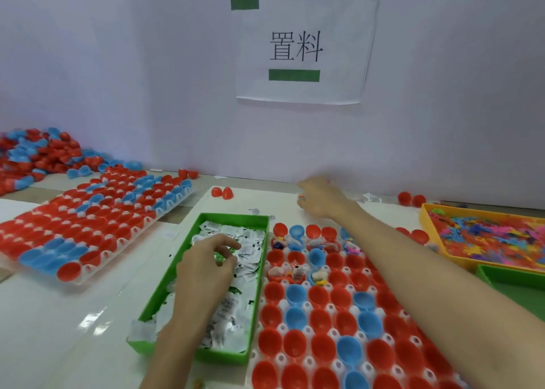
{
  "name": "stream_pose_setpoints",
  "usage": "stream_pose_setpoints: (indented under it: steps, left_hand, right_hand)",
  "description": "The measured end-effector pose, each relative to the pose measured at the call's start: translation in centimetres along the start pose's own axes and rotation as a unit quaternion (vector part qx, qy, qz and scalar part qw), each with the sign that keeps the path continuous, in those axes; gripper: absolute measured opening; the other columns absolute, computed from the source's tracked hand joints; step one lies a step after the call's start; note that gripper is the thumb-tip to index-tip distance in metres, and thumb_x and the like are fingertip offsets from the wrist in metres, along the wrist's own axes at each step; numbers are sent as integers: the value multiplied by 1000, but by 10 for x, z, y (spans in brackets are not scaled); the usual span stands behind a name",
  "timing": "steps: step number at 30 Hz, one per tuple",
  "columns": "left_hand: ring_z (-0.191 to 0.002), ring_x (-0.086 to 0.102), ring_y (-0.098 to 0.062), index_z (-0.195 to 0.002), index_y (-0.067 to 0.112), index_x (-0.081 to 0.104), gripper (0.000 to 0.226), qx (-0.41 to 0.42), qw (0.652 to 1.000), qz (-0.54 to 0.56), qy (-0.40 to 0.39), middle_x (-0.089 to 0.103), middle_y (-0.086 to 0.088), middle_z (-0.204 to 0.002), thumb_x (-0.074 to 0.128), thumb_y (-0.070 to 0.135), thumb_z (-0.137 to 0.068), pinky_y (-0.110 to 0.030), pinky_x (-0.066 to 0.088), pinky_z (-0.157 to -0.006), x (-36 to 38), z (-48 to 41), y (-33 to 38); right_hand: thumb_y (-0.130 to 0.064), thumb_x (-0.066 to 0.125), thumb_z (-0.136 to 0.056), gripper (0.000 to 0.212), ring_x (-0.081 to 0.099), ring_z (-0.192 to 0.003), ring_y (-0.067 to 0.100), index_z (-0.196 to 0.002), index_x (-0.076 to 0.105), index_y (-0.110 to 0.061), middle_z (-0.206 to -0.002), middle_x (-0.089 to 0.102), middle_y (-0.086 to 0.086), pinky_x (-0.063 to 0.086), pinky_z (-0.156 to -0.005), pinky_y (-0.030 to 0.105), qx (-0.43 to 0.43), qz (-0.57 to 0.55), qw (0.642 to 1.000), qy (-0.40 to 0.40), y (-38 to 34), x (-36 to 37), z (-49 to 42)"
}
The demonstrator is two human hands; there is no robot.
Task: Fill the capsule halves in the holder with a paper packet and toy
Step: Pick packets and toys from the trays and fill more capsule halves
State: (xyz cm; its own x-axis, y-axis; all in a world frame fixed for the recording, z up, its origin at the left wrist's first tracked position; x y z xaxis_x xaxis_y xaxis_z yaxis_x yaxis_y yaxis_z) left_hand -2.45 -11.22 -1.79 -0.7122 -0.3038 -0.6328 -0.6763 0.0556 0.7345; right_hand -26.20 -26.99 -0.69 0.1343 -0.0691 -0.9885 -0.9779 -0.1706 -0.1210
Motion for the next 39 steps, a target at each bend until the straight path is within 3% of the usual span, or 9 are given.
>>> stream_pose_setpoints:
  steps: [3, 6, 11, 16, 19, 23, 29, 35, 39]
  left_hand:
    - [-64, 64, -5, -93, 38, 70, 26, 18, 1000, -2, 7, 65, 18, -85, 72, 13, -88, -12, 44, -53, 0, -5, 0]
    - [-68, 61, -1, -94, 39, 70, 26, 29, 999, 15, 15, 65, 19, -87, 71, 13, -89, -15, 48, -59, -4, -10, 0]
    - [-63, 55, 0, -94, 37, 70, 25, 51, 996, 49, 44, 66, 21, -88, 73, 13, -88, -24, 52, -67, -15, -13, -3]
    - [-77, 62, -1, -90, 36, 70, 27, 89, 988, 113, 62, 68, 16, -81, 77, 10, -84, -16, 49, -65, -28, -9, 10]
    - [-79, 68, -8, -91, 31, 73, 25, 85, 976, 187, 71, 71, 7, -79, 78, 8, -83, -29, 58, -75, -41, 1, 19]
    - [-75, 73, -16, -88, 28, 75, 25, 59, 927, 364, 69, 73, -2, -81, 79, 4, -80, -27, 61, -70, -54, 28, 47]
    - [-68, 72, -17, -83, 23, 74, 22, 40, 881, 471, 9, 72, -3, -77, 83, 5, -73, -21, 57, -61, -36, 95, 107]
    - [-75, 75, -18, -82, 24, 76, 27, 20, 865, 501, -22, 76, -7, -83, 84, 12, -60, -20, 57, -65, -10, 147, 125]
    - [-78, 74, -22, -81, 18, 77, 29, -6, 863, 503, -48, 76, -13, -81, 80, -5, -64, -22, 59, -70, 13, 165, 123]
  right_hand:
    - [-13, 49, -94, 16, 57, -114, 31, -103, 62, -11, -117, 64, 10, 39, -103, 45, 16, 63, 998, -24, -8, 11, -16]
    - [-6, 52, -90, 24, 59, -111, 27, -108, 66, -15, -113, 68, 5, 38, -102, 40, 17, 111, 994, 6, -19, 9, -30]
    - [-8, 51, -91, 25, 60, -104, 23, -102, 70, -19, -104, 72, 0, 35, -99, 38, -70, 133, 987, 57, -56, 4, -26]
    - [-14, 59, -94, 18, 59, -93, 15, -95, 76, -19, -97, 68, -1, 44, -90, 34, -85, -115, 979, 144, -56, -43, 13]
    - [-11, 68, -91, 15, 59, -65, -2, -86, 75, -23, -77, 71, -12, 45, -67, 14, -76, -333, 930, 137, -52, -74, 62]
    - [-9, 68, -92, 15, 62, -60, 3, -90, 76, -22, -78, 76, -4, 53, -64, 16, -86, -515, 846, 110, -48, -113, 146]
    - [-20, 75, -77, 10, 72, -75, 10, -86, 78, -19, -81, 76, 1, 54, -69, 15, -122, -581, 796, 120, -60, -128, 258]
    - [4, 72, -83, 29, 72, -80, 14, -80, 76, -25, -86, 75, 4, 55, -73, 17, -93, -579, 793, 162, -32, -99, 299]
    - [6, 69, -86, 22, 73, -82, 20, -84, 73, -15, -89, 75, 10, 57, -75, 23, -78, -603, 782, 140, -17, -83, 310]
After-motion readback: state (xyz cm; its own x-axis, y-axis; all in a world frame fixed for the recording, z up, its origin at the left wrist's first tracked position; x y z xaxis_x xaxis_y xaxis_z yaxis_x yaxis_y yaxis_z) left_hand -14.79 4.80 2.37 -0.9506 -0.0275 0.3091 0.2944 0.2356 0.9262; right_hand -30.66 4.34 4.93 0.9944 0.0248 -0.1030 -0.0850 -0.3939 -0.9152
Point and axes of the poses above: each hand's wrist, its own z-axis away from the middle knuckle, its own x-axis out of the palm, y = z × x, the point moved 8 cm from there along -z, towards the middle knuckle
